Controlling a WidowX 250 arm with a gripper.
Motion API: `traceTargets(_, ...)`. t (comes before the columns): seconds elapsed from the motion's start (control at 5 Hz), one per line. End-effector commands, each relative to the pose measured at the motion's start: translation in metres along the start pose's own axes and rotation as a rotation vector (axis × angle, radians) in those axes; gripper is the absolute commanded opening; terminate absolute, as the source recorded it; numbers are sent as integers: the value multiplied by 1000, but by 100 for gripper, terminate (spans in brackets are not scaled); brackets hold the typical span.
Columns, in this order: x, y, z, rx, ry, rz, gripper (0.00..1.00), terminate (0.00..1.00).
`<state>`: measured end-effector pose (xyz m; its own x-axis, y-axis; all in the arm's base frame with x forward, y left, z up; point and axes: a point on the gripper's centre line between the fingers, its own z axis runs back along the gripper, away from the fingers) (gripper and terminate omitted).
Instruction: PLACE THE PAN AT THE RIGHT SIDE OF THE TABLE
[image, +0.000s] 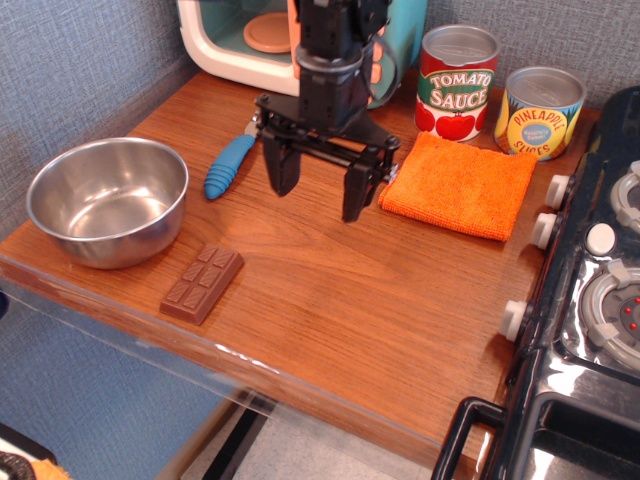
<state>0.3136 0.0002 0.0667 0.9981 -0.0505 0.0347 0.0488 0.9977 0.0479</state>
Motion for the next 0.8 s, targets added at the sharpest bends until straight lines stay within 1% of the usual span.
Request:
traceTargets(0.0,-29,54,34,63,-24,53,100,0)
traceTargets(0.2,-38,74,32,53,-10,98,100,0)
traceTargets(0.4,-40,86,18,28,6,146,100,0)
traceTargets(0.6,-38,97,2,38,31,175,100,0)
